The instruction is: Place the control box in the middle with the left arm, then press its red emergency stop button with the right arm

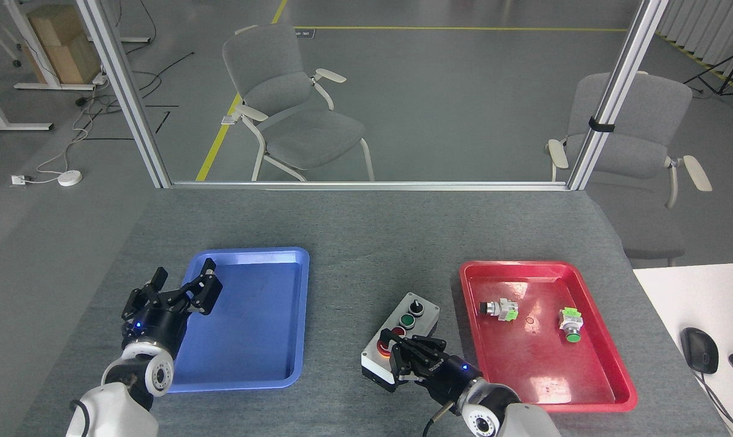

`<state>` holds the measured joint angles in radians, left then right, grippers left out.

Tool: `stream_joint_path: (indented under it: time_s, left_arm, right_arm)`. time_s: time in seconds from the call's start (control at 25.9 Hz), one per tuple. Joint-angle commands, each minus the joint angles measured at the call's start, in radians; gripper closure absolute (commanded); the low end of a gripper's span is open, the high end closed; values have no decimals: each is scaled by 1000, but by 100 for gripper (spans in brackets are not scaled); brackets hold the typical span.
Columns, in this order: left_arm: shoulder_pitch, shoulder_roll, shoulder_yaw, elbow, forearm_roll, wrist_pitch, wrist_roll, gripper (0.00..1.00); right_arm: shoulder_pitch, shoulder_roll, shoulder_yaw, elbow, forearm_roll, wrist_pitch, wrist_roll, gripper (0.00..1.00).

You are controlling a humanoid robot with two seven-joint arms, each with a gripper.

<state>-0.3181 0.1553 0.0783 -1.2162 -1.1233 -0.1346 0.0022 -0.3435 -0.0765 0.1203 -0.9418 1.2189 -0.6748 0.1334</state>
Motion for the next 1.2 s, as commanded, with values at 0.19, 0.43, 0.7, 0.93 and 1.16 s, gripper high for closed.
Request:
stream_joint_path:
  time_s: [0.19, 0.43, 0.7, 0.93, 1.16]
  left_arm:
    - [7, -3, -6, 0, -1, -3, 21, 1]
    - [25, -3, -6, -5, -3, -3, 22, 1]
    - [28, -3, -8, -29, -3, -5, 22, 1]
    - [96, -5, -8, -72, -1, -5, 22, 1]
    - [211, -8, -8, -131, -1, -5, 22, 1]
  right_arm:
    - [-140, -2, -162, -26, -383, -19, 9, 0]
    - [-150, -149, -168, -26, -521, -19, 15, 0]
    - [-127, -227, -235, -28, -473, 0, 12, 0]
    - [-75, -259, -268, -78, -337, 187, 2, 0]
    - [-2, -255, -271, -207, -190, 370, -60, 0]
